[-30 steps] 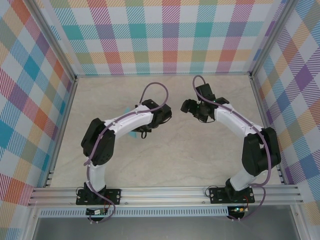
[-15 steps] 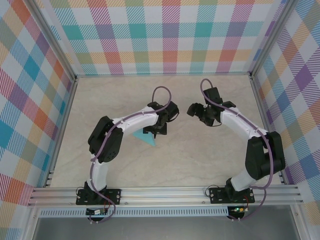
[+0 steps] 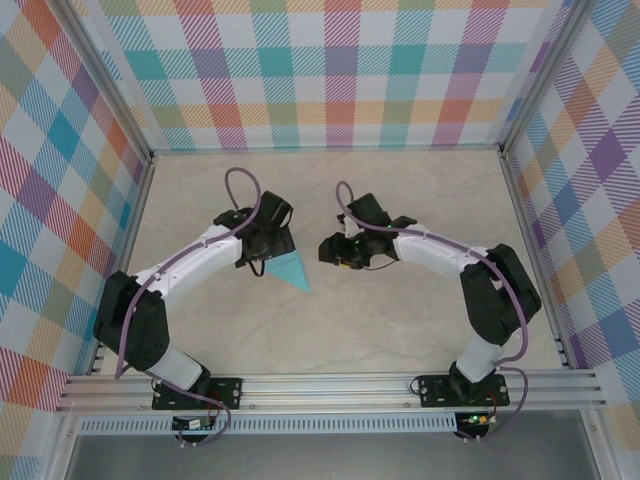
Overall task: Fold a paper plane with a square sheet of paper (pick it up from the middle)
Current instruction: Turn over the paper at the center of the table, then move the paper to the center of the table.
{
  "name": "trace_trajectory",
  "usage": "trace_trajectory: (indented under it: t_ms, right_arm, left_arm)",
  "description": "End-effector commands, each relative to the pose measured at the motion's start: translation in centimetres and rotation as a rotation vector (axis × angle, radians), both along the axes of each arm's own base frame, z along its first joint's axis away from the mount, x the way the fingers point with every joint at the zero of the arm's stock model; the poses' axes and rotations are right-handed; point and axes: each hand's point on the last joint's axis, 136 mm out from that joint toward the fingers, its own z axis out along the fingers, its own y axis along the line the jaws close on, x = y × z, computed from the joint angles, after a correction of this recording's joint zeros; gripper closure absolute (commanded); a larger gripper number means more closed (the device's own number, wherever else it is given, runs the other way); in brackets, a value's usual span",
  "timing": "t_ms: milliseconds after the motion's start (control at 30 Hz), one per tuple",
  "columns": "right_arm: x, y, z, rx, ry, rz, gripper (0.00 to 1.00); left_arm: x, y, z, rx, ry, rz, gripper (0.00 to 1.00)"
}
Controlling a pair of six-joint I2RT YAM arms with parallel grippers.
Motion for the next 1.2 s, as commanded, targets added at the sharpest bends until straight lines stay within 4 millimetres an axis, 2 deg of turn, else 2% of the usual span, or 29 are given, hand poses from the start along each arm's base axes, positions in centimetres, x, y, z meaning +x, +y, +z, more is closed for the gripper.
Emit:
trace_trajectory:
  t_ms: [0,200,333,433,633,900,1033,1167]
  right_arm:
    - [-0.7,4.0,1.1,0.077,-0.006,0.087,0.51]
    - [-2.4,7.7,-0.6,0.086,0.052,0.163,0.54]
    - [-2.5,9.1,-2.2,0.077,0.089,0.186,0.54]
    - [-2.3,9.2,-3.7,0.039,0.118,0.190,0.54]
    - [-1.9,7.6,-6.3,-0.096,0.103,0.196,0.54]
    - [-0.5,2.7,-7.7,-0.193,0.060,0.216,0.54]
    - [0.4,1.2,-6.9,-0.186,0.033,0.223,0.54]
    - [0.7,2.3,-4.0,-0.086,0.006,0.233,0.54]
  left_arm:
    - [-1.1,1.9,-0.3,-0.020,-0.032,0.110,0.04]
    - [-3.6,4.0,-1.6,-0.047,-0.035,0.188,0.03]
    - [-4.8,5.0,-2.0,-0.045,-0.033,0.209,0.03]
    - [-5.4,5.3,-2.1,-0.051,-0.032,0.217,0.02]
    - [-5.8,5.6,-2.2,-0.057,-0.036,0.223,0.02]
    - [-5.7,4.9,-2.8,-0.077,-0.011,0.206,0.02]
    - [-5.7,4.8,-2.8,-0.103,-0.020,0.234,0.02]
    - [-5.4,4.1,-2.4,-0.175,-0.055,0.257,0.02]
